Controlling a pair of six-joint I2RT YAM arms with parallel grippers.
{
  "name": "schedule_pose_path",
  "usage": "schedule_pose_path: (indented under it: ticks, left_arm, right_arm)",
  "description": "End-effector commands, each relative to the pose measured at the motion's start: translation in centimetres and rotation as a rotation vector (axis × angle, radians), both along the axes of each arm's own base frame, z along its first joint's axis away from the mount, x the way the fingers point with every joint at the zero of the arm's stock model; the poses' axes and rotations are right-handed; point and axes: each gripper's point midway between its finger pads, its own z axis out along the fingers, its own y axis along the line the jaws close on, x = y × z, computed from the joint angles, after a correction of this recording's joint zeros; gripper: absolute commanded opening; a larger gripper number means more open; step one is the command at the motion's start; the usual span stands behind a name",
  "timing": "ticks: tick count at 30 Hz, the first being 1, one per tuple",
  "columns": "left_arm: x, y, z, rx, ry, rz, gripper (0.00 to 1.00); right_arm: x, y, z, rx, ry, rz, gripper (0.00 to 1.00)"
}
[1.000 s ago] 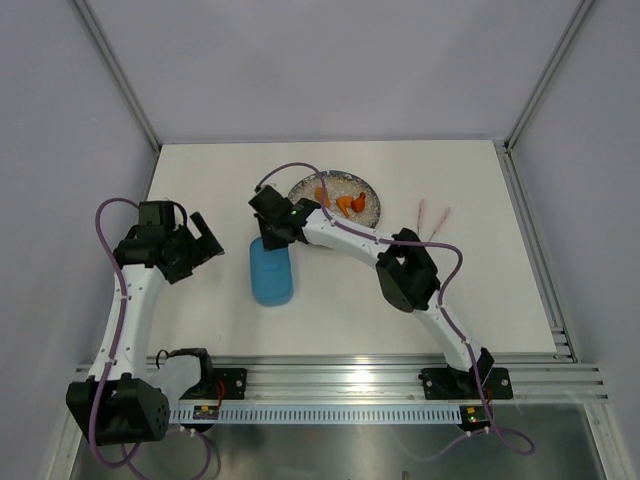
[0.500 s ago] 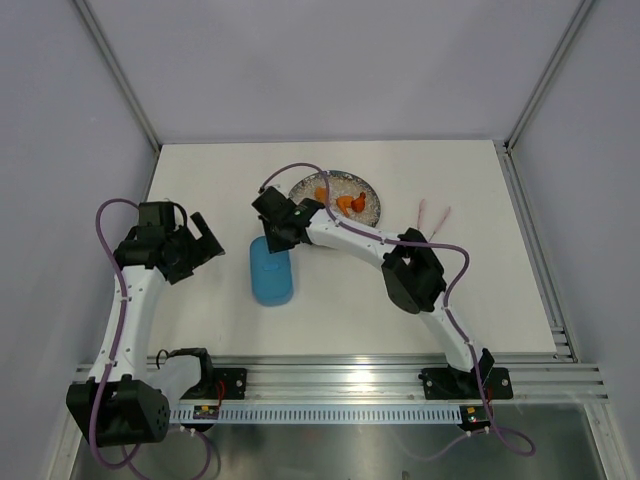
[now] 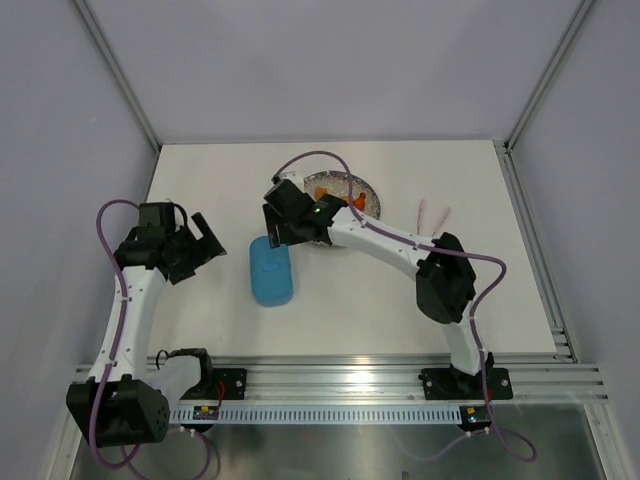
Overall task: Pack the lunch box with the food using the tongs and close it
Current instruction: Close the box lid on the packing box, then reset both arms
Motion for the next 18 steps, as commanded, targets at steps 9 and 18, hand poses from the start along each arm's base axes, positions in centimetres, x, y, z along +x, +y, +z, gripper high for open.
schedule_pose_path:
  ticks: [9, 18]
  left_arm:
    - [1.5, -0.3, 1.4, -0.012, -0.085, -0.027, 0.94]
    - [2.2, -0.2, 2.1, -0.01, -0.097, -0.024, 0.94]
  right_arm:
    - [1.6, -18.7, 5.9, -0.089, -0.185, -0.501, 1.0]
    - [-3.0, -25.1, 3.2, -0.193, -0.143, -0.605, 0.99]
